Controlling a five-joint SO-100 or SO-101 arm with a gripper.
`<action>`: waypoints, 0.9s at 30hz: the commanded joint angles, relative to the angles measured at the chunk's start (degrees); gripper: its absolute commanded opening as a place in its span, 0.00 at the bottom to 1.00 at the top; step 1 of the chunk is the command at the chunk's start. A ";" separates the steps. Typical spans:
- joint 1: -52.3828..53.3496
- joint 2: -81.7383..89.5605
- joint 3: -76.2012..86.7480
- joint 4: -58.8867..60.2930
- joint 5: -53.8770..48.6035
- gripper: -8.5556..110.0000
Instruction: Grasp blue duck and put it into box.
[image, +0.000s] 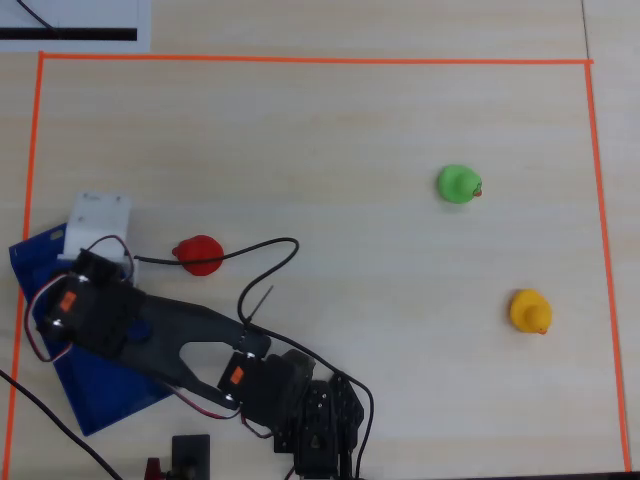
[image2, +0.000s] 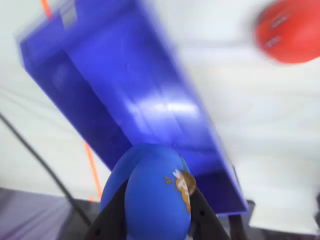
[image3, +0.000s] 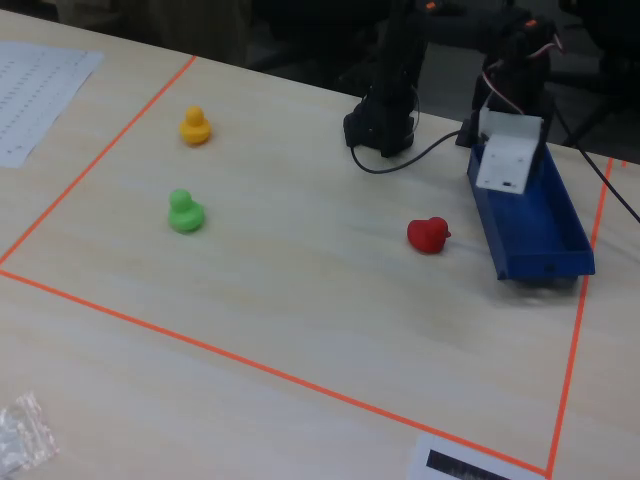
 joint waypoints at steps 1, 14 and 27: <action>-0.97 -5.89 -9.58 1.67 -0.35 0.07; 6.24 6.86 14.94 -7.73 -8.44 0.37; 38.50 55.72 67.06 -37.44 -24.08 0.07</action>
